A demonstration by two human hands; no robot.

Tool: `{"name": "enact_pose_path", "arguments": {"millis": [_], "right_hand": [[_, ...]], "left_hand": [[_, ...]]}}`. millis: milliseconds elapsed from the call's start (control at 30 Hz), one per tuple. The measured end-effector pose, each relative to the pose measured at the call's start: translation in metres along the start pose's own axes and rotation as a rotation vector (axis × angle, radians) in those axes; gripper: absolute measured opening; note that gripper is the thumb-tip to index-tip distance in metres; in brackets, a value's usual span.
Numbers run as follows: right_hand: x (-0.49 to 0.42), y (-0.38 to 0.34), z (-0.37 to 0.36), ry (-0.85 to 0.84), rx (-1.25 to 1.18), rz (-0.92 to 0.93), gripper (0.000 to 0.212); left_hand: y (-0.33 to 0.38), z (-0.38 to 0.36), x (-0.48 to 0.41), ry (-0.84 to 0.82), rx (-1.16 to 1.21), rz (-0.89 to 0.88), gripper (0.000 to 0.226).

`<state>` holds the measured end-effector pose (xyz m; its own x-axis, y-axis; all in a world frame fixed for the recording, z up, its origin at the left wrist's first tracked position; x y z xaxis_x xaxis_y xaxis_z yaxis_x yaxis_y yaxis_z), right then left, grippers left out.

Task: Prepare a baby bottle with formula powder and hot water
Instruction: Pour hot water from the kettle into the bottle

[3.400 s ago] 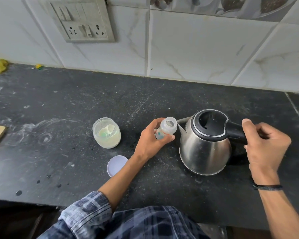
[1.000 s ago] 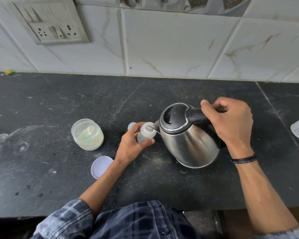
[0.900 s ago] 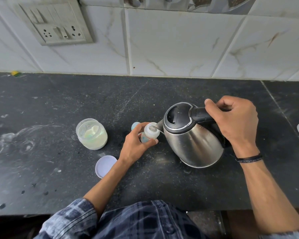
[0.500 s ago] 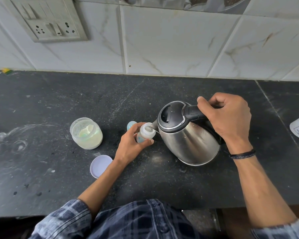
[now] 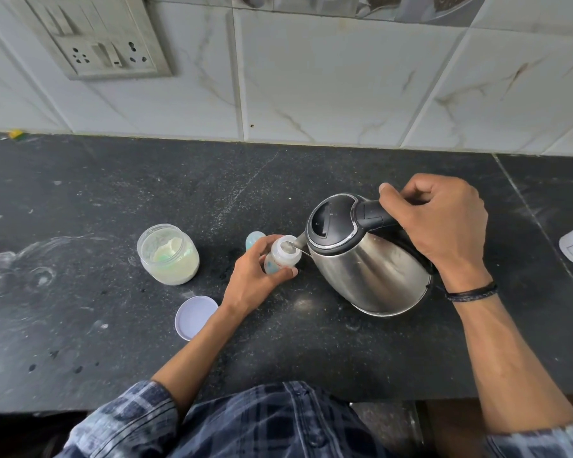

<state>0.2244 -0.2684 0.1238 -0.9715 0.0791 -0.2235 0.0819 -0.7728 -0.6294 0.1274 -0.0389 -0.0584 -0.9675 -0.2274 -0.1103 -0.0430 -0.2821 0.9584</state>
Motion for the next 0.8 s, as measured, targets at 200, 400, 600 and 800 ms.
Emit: {"name": "enact_pose_path", "arguments": {"millis": [200,400,600,800], "right_hand": [[-0.0006,-0.0019,0.0006,0.002,0.018,0.013,0.042],[-0.0005,-0.0033,0.0003,0.0,0.029,0.025,0.041],[-0.0009,-0.0055,0.001,0.01,0.061,0.032,0.042],[0.0002,-0.0062,0.0005,0.002,0.076,0.067,0.041]], "left_hand": [[0.0009,-0.0022,0.0011,-0.022,-0.006,0.007,0.059],[0.0016,-0.0033,0.0018,-0.04,-0.013,0.019,0.06],[0.002,-0.0042,0.002,-0.041,-0.005,0.026,0.06],[0.0001,-0.0045,0.0026,-0.051,-0.028,0.027,0.06]]}}
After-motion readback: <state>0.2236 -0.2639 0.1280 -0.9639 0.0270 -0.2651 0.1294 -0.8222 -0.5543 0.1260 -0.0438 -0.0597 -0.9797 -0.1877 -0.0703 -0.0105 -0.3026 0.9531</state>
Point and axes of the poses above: each hand's wrist, its own x-axis away from the middle knuckle, its own z-axis out of the back of the hand, y = z × x, the point moved 3 cm from there along -x, towards the middle knuckle, and after that the axes turned 13 degrees about -z, right-handed, at the moved point
